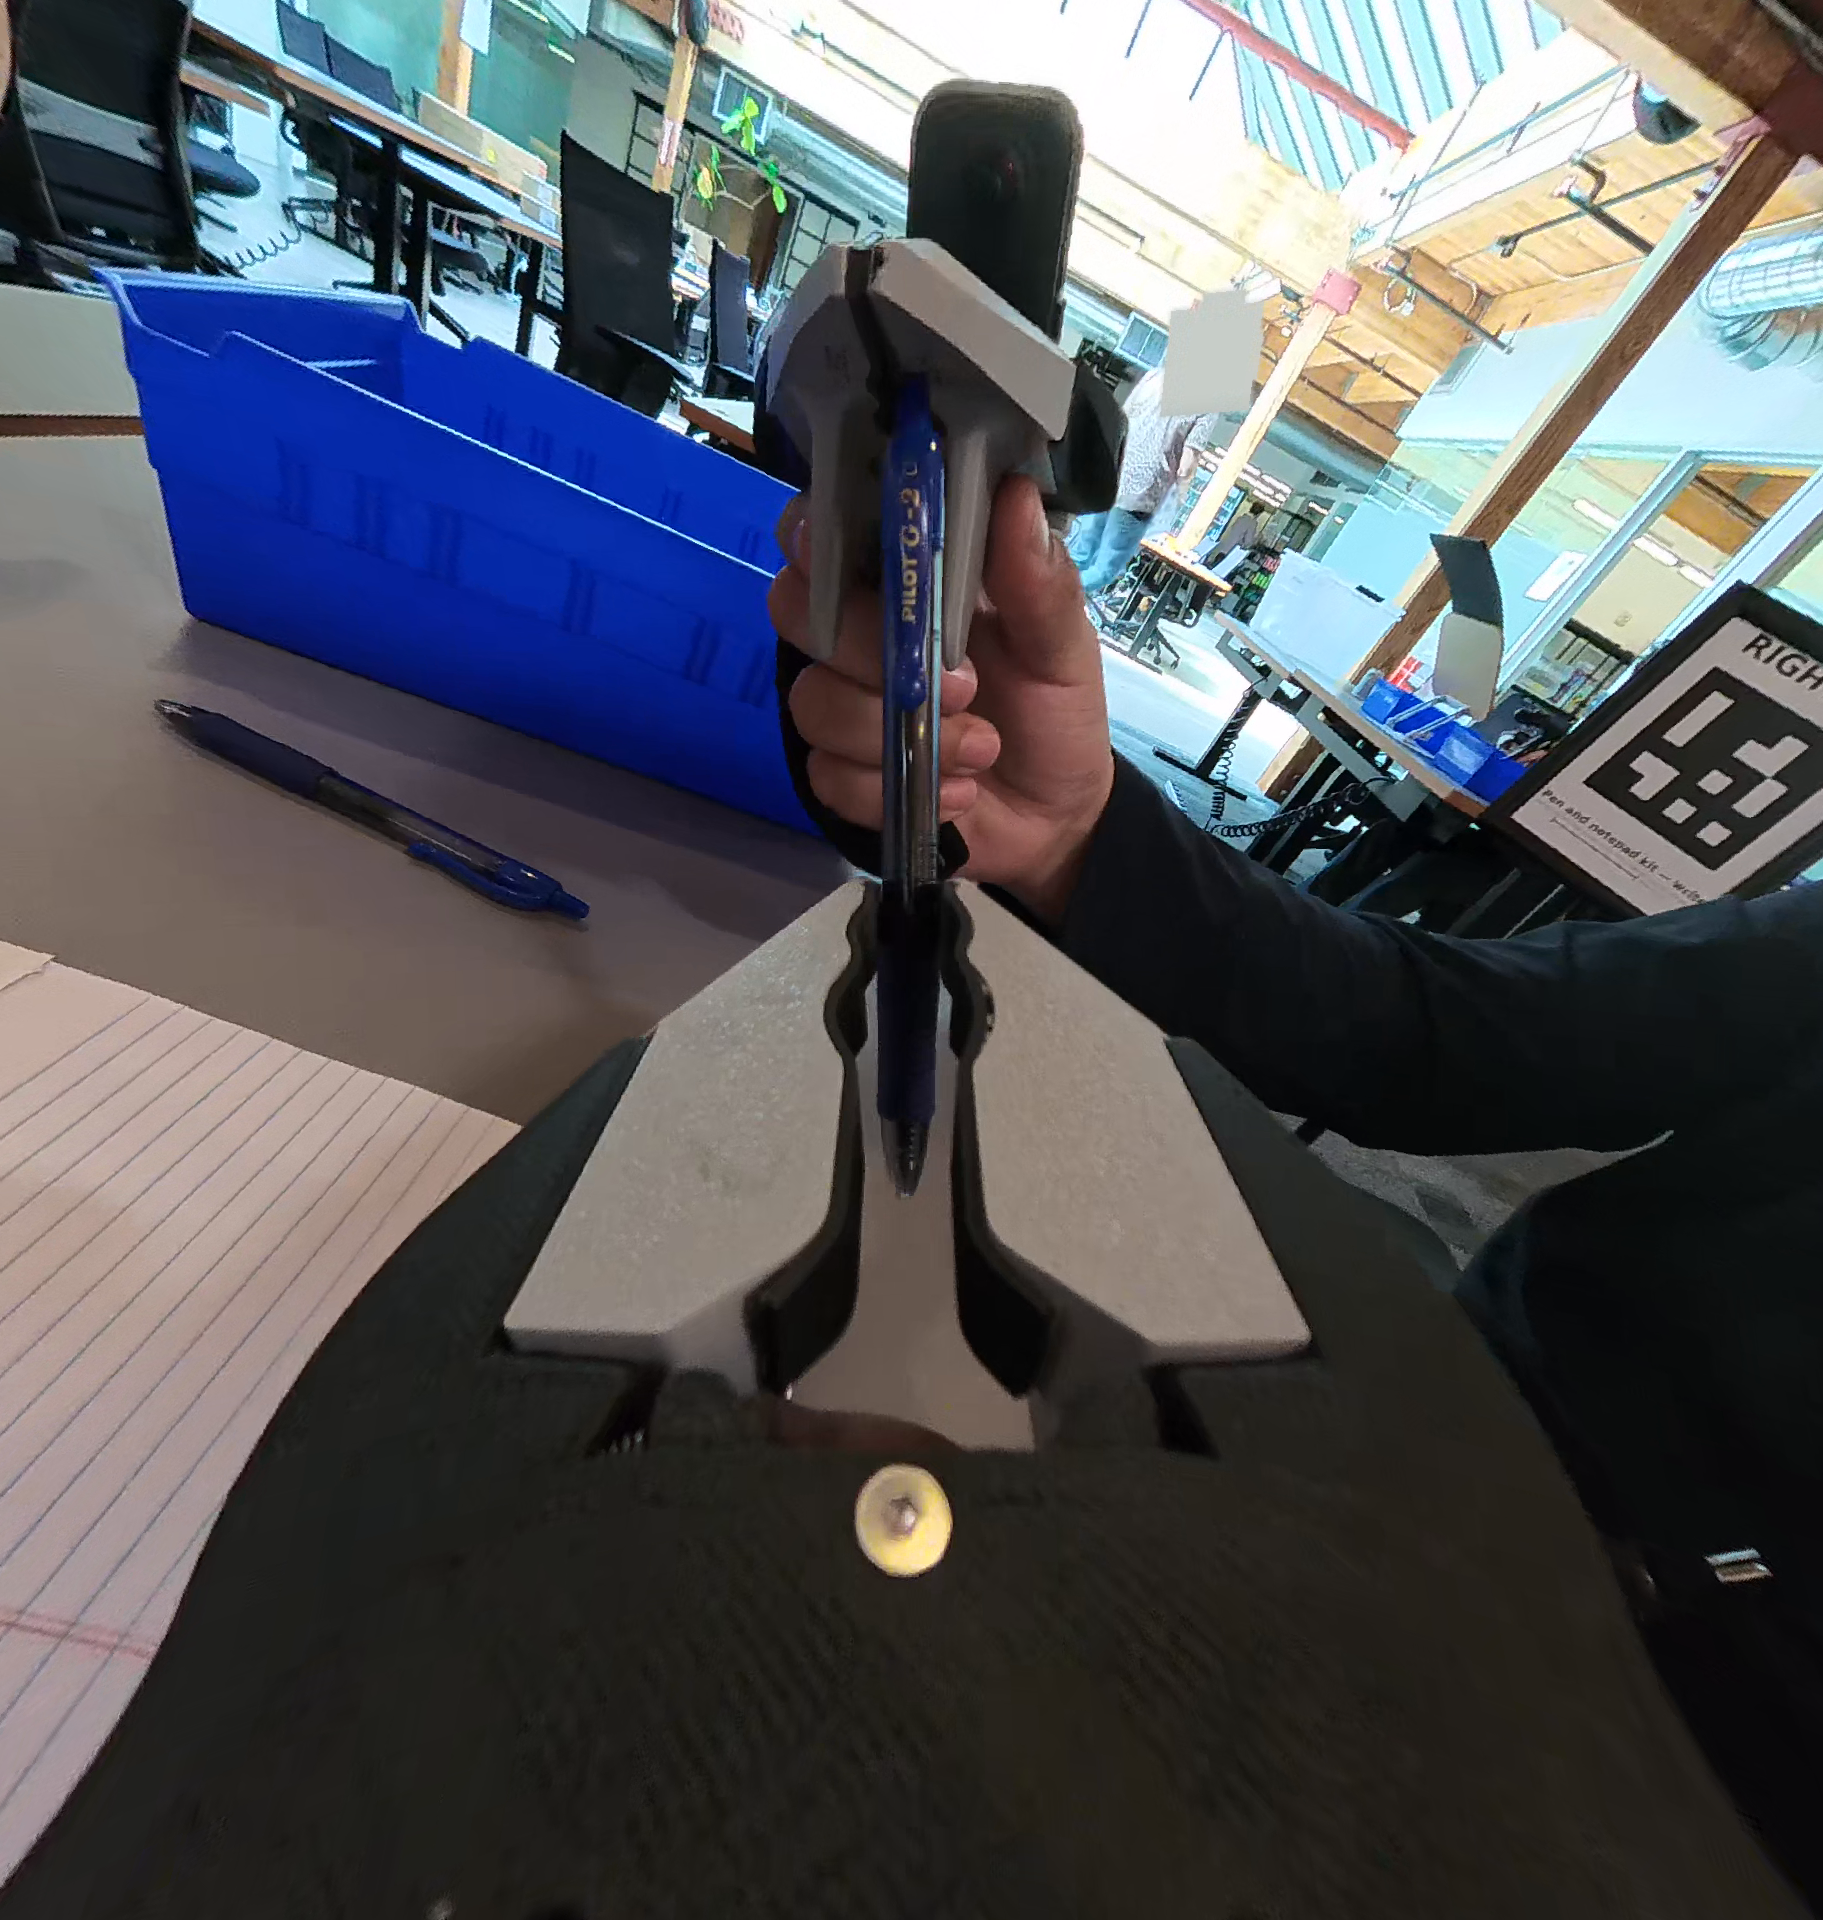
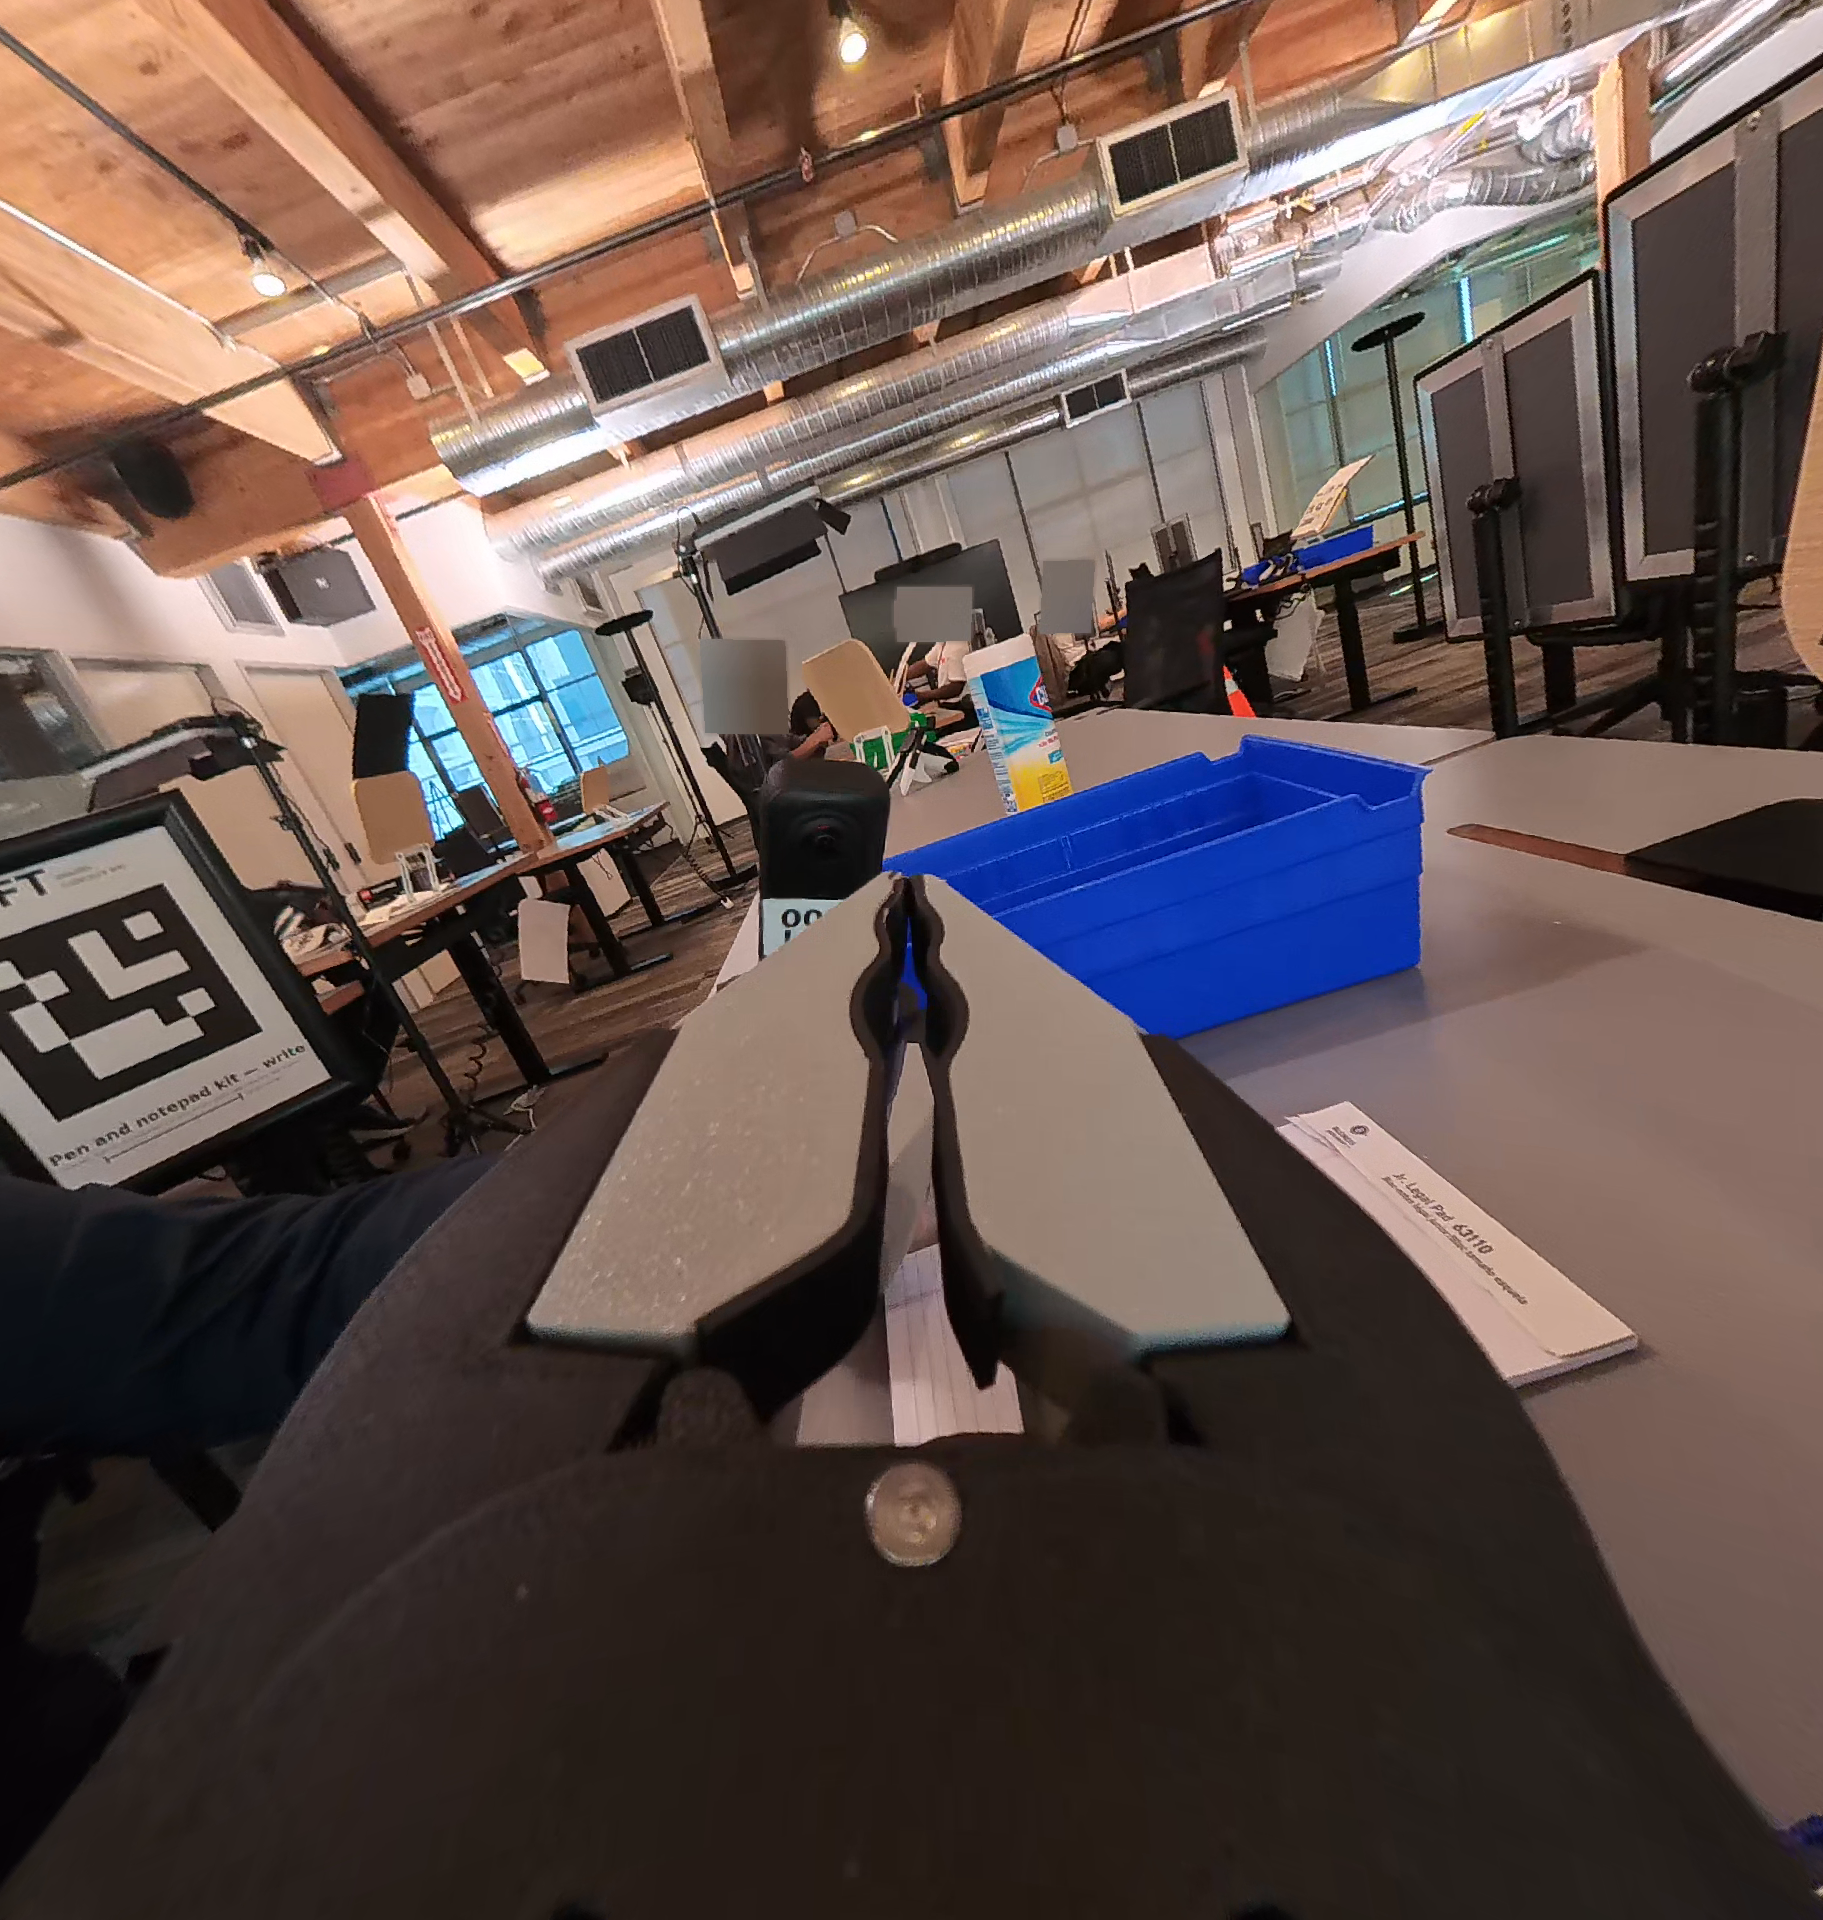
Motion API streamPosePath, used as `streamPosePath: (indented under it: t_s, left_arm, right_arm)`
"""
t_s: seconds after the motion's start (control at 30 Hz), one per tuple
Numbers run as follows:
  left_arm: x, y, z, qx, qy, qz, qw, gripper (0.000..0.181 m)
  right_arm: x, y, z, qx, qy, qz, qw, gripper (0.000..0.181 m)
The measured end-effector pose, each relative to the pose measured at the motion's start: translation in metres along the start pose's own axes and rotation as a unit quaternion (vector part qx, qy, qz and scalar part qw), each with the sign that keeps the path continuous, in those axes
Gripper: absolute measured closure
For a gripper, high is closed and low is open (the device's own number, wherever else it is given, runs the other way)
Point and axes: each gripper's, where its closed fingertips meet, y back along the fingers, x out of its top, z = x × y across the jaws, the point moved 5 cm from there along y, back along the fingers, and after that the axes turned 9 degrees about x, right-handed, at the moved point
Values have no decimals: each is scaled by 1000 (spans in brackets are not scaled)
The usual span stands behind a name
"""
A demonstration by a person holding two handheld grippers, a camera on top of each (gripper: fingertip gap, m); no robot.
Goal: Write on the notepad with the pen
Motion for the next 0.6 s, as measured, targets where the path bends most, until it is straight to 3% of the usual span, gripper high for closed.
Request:
streamPosePath:
  t_s: [0.33,0.6]
  left_arm:
    - [-10,-10,1,-3,6,-30,1000,173]
    - [-6,-9,5,-13,0,-21,1000,173]
  right_arm:
    - [-16,-13,3,-10,-3,-42,999,181]
    - [-8,-8,4,20,-35,4,999,181]
